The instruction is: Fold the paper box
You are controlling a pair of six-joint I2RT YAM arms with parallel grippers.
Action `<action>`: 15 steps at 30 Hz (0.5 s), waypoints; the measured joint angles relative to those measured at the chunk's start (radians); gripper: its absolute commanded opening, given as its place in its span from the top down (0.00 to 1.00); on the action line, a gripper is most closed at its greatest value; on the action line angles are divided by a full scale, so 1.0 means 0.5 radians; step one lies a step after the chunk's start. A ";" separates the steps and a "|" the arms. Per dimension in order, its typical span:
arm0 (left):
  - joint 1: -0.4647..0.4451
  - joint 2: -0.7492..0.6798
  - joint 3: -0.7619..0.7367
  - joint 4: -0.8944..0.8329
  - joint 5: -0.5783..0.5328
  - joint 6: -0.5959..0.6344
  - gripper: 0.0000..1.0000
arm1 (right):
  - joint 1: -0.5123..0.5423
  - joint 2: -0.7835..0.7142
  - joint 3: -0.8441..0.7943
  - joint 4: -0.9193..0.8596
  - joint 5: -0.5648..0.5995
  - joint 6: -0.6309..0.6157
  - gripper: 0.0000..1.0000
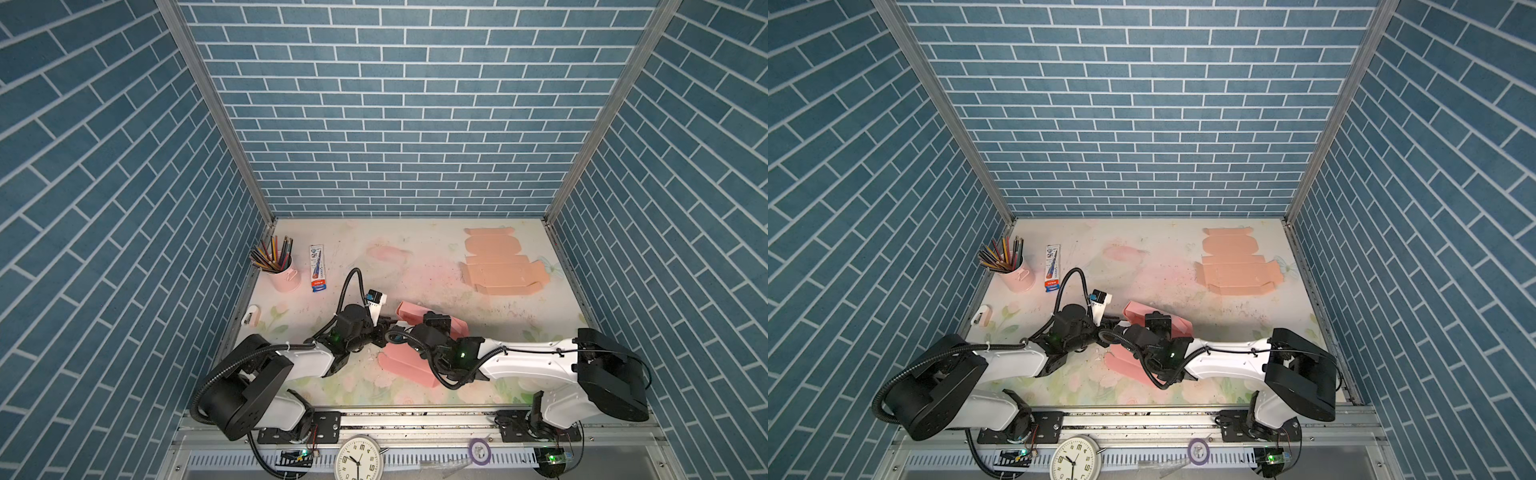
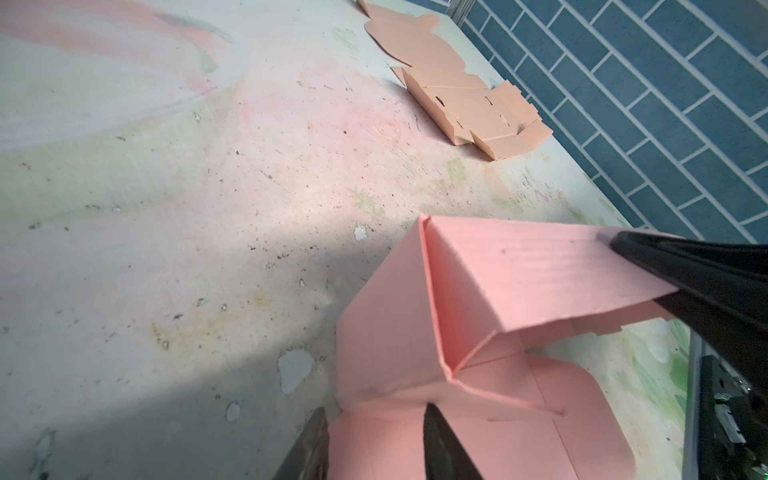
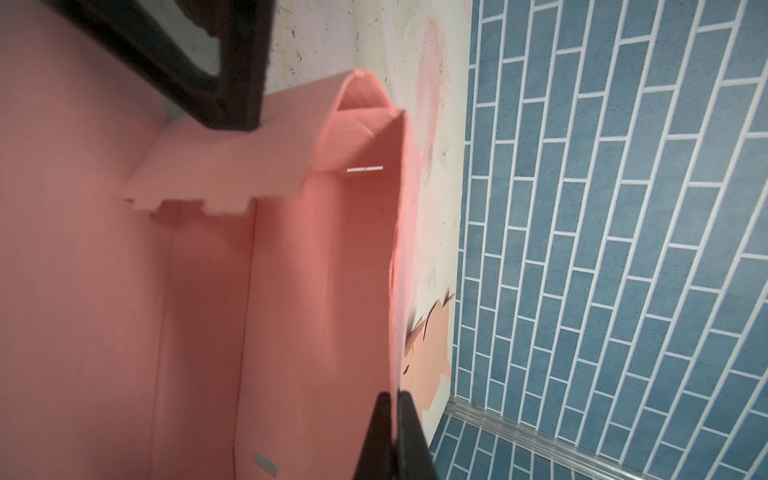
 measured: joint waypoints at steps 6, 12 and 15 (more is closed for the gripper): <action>-0.089 -0.006 -0.048 0.102 -0.128 0.054 0.61 | 0.046 0.043 0.000 0.010 0.051 0.008 1.00; -0.097 0.005 -0.076 0.182 -0.193 0.075 0.61 | 0.089 0.091 -0.001 0.029 0.103 0.008 1.00; -0.098 0.026 -0.103 0.258 -0.237 0.089 0.61 | 0.098 0.091 -0.003 0.035 0.105 0.008 1.00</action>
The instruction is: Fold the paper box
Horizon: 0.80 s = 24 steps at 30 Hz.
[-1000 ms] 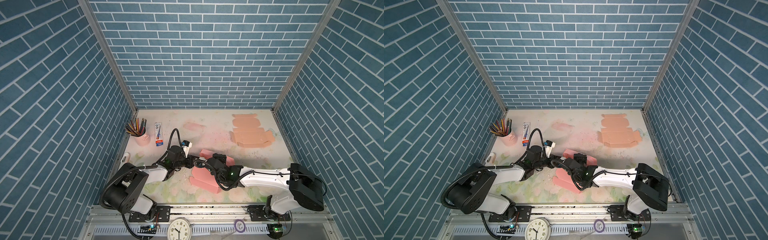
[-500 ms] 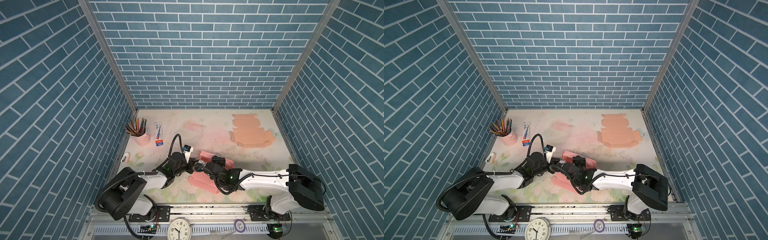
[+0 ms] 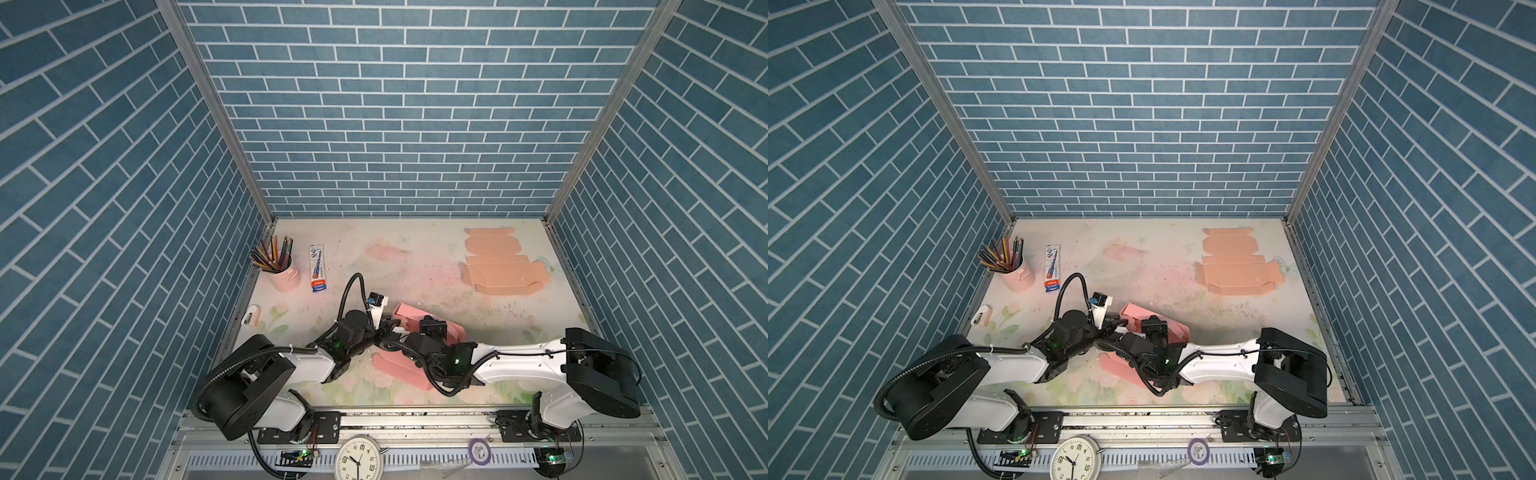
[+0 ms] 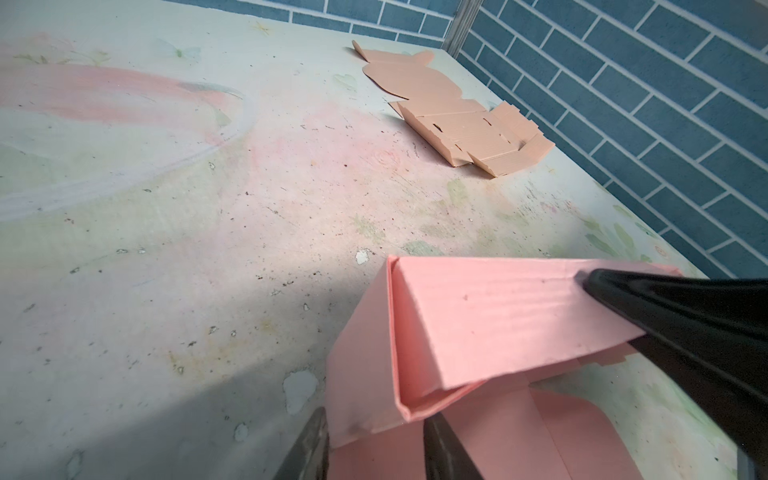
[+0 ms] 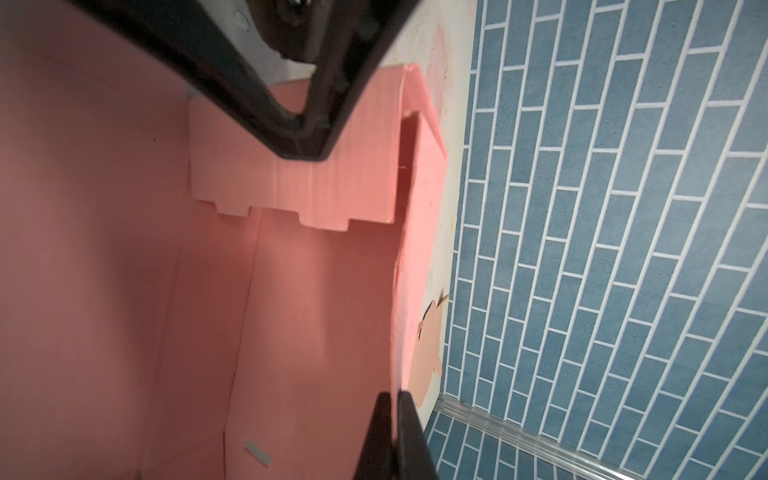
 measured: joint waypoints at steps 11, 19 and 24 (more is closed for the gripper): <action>-0.074 0.145 -0.047 0.322 -0.155 0.086 0.62 | 0.022 -0.011 0.000 0.006 -0.027 0.033 1.00; -0.146 0.222 -0.051 0.449 -0.281 0.151 0.72 | 0.027 -0.027 0.000 0.002 -0.060 0.035 1.00; -0.179 0.234 -0.051 0.467 -0.364 0.169 0.76 | 0.034 -0.036 0.000 -0.009 -0.070 0.036 1.00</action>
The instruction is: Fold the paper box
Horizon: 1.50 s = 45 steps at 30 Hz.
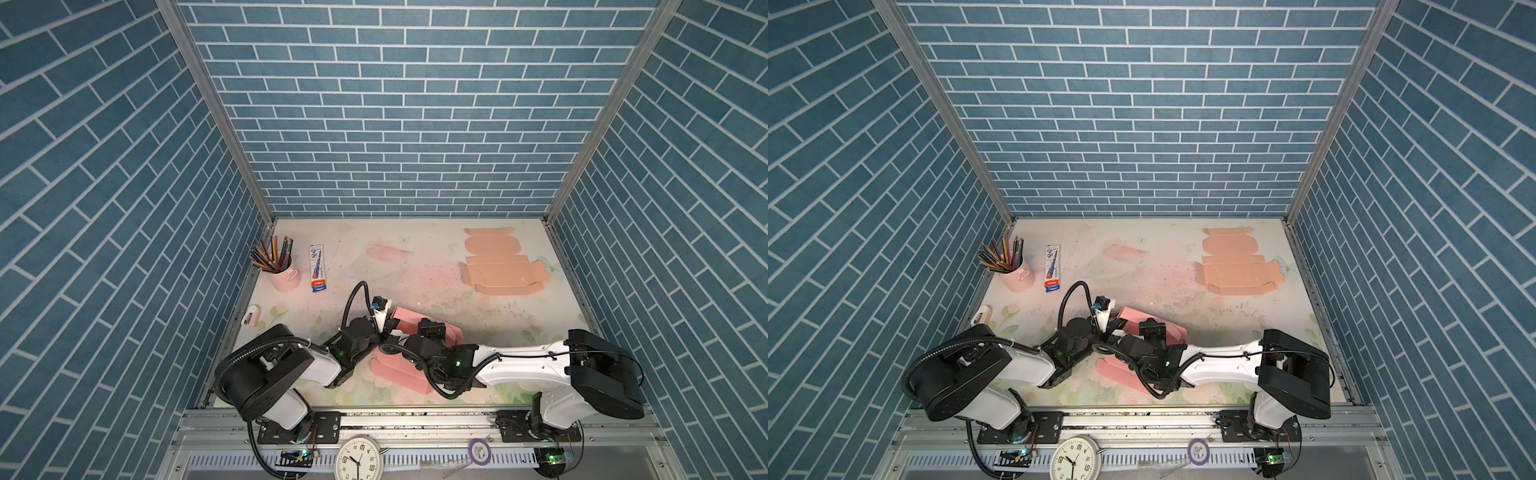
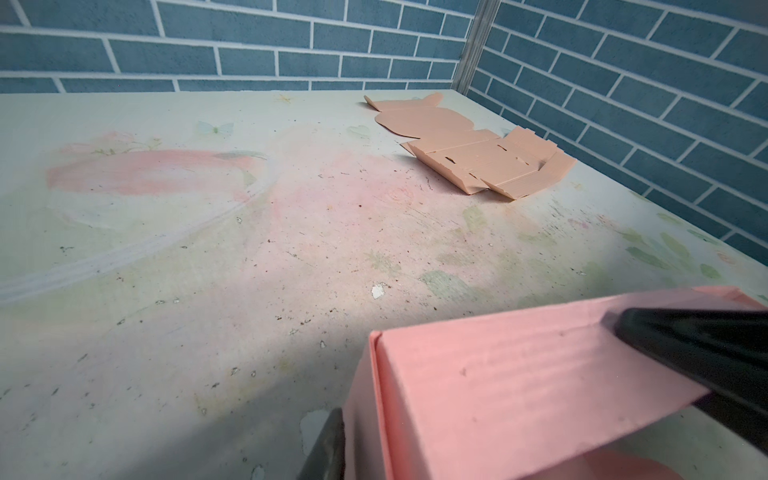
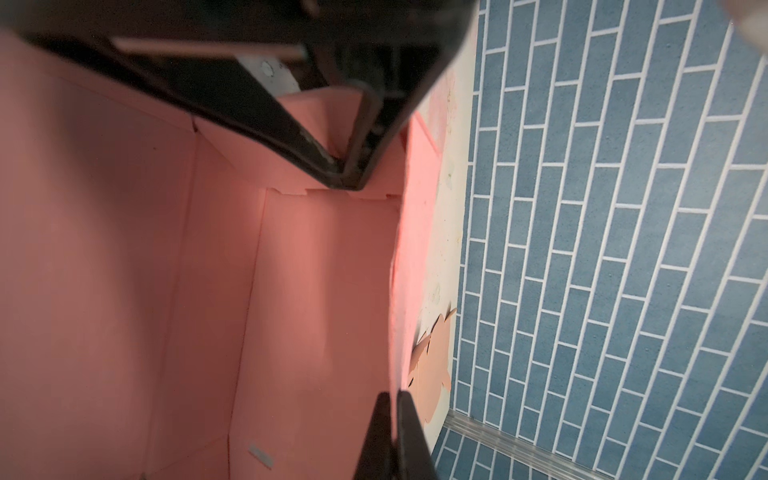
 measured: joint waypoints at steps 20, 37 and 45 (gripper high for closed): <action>-0.125 0.022 0.000 0.028 -0.180 0.093 0.87 | 0.024 -0.797 -0.047 -0.141 -0.675 0.833 0.54; -0.256 0.086 0.057 0.034 -0.301 0.161 0.87 | -0.826 -0.668 -0.105 0.102 -1.652 1.994 0.57; -0.314 0.145 0.111 0.040 -0.351 0.167 0.87 | -0.914 -0.416 -0.093 0.128 -1.891 2.134 0.58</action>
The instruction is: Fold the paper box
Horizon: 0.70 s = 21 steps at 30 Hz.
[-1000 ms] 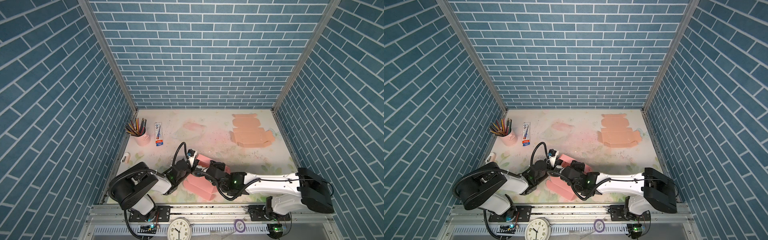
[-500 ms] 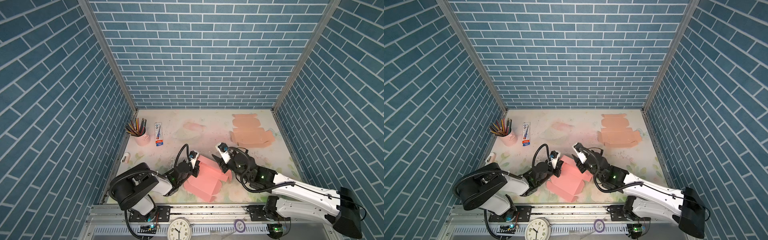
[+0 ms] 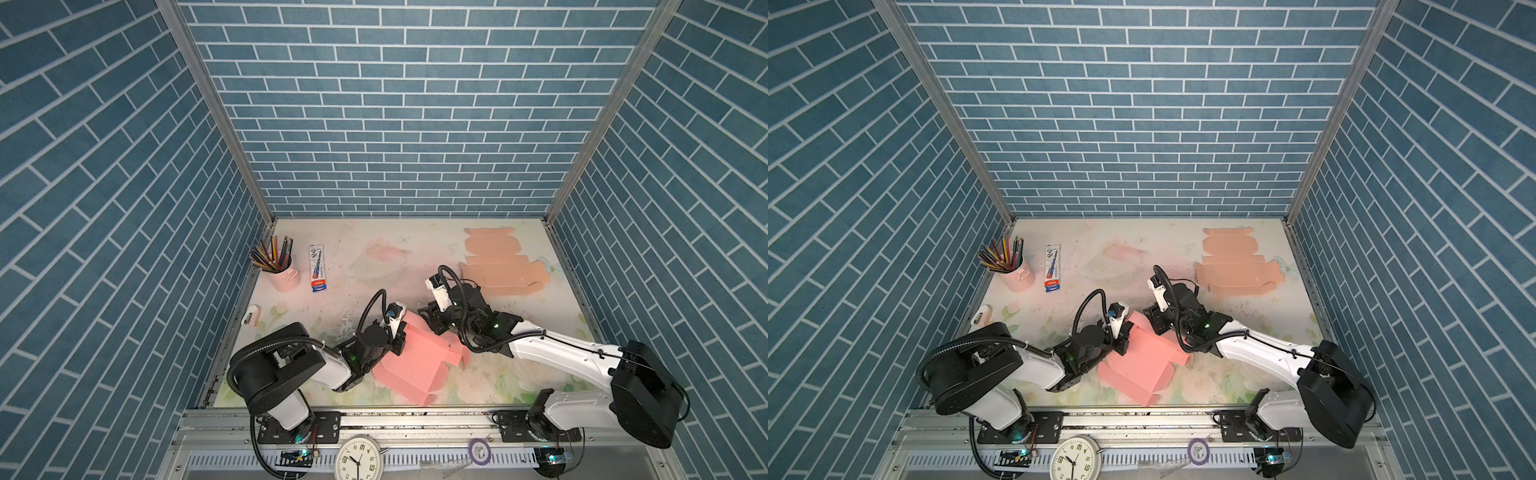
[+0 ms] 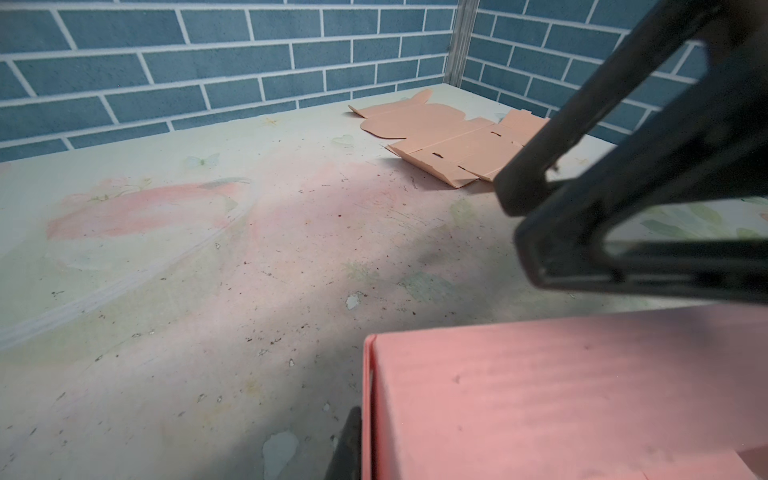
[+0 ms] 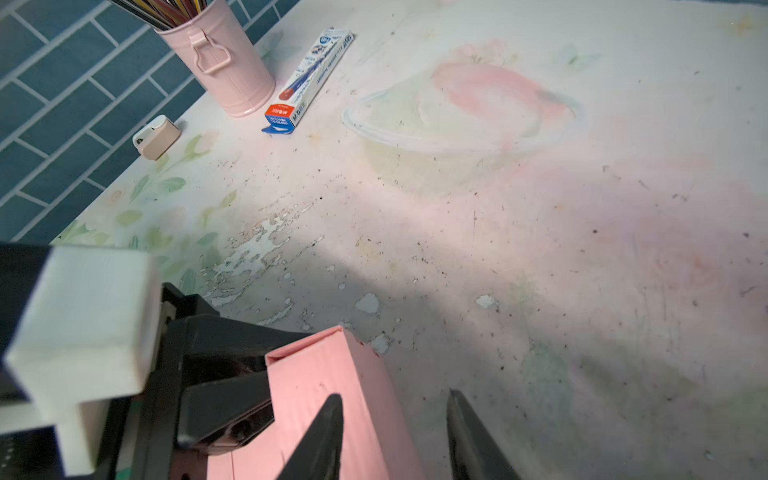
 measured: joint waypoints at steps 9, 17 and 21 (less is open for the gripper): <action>-0.007 0.063 0.043 0.030 -0.027 0.003 0.87 | -0.103 0.095 -0.065 0.141 -0.192 0.083 0.60; -0.007 0.117 0.088 0.047 -0.068 0.009 0.89 | -0.134 0.148 -0.065 0.211 -0.335 0.130 0.65; -0.012 0.123 0.093 0.046 -0.097 0.009 0.91 | -0.140 0.150 -0.088 0.263 -0.436 0.179 0.67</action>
